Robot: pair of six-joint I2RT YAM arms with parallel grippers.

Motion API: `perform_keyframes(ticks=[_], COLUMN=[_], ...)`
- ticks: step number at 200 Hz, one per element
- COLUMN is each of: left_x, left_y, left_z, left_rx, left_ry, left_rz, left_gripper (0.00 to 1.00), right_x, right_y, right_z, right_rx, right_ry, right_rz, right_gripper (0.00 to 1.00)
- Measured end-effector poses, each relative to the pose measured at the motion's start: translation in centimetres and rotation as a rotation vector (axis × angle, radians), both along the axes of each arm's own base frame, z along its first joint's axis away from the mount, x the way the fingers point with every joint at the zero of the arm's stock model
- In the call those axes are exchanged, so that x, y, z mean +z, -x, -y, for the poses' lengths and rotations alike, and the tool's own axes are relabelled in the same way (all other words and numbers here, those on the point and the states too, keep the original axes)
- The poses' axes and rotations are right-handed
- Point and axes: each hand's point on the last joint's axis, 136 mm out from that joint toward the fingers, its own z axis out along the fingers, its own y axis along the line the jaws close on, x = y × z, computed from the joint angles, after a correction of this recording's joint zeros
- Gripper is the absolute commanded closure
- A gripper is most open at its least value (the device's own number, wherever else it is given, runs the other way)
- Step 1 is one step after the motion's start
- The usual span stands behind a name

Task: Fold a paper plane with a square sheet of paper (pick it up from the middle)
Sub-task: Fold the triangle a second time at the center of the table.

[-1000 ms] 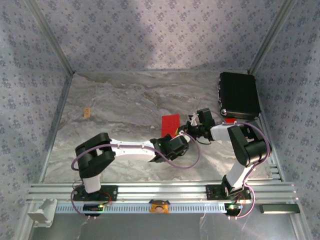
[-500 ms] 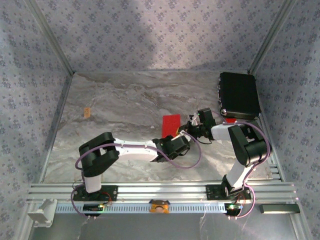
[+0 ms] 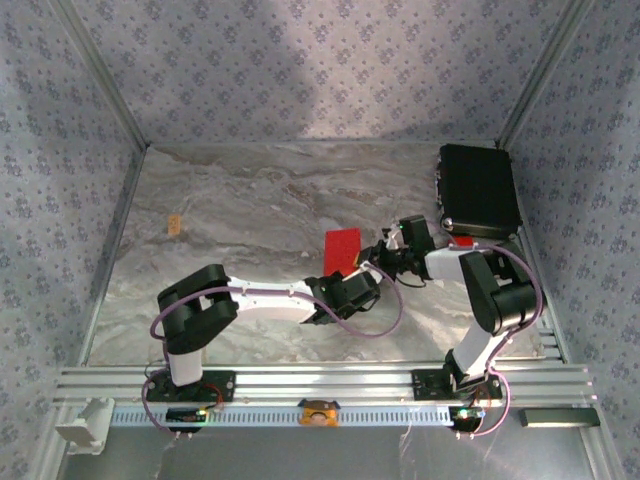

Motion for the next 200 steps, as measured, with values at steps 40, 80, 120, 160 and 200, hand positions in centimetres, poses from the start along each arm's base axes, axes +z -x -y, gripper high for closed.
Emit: perform_keyframes(ticks=[40, 80, 120, 160, 200], left_x=[0.0, 1.2, 1.8, 1.0, 1.0], left_y=[-0.9, -1.9, -0.5, 0.8, -0.1], left_z=[-0.3, -0.2, 1.4, 2.4, 2.2], left_rx=[0.030, 0.059, 0.023, 0.019, 0.058], left_ry=[0.111, 0.323, 0.458, 0.493, 0.533], left_rz=[-0.146, -0.371, -0.568, -0.687, -0.700], left_gripper=[1.00, 1.00, 1.00, 1.00, 1.00], right_x=[1.6, 3.0, 3.1, 2.0, 1.6], right_y=[-1.1, -0.9, 0.2, 1.7, 2.8], right_z=[3.9, 6.5, 6.6, 6.1, 4.5], right_rx=[-0.107, -0.163, -0.137, -0.098, -0.031], right_ry=[0.035, 0.109, 0.132, 0.148, 0.153], right_rz=[0.044, 0.085, 0.084, 0.048, 0.046], right_gripper=[0.55, 0.56, 0.65, 0.81, 0.96])
